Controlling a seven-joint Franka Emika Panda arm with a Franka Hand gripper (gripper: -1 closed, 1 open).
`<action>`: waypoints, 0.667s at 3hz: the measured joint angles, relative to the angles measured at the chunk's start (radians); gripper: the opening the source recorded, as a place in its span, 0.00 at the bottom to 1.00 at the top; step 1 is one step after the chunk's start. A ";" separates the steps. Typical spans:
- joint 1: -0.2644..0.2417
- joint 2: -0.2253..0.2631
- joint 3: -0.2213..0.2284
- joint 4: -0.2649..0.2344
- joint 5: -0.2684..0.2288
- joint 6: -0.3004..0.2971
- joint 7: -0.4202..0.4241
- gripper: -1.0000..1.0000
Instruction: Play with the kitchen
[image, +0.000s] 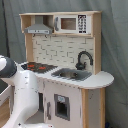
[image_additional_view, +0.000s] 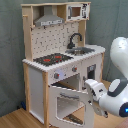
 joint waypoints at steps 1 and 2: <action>-0.013 -0.063 0.012 -0.024 0.044 0.042 -0.058 1.00; -0.028 -0.130 0.023 -0.049 0.092 0.085 -0.118 1.00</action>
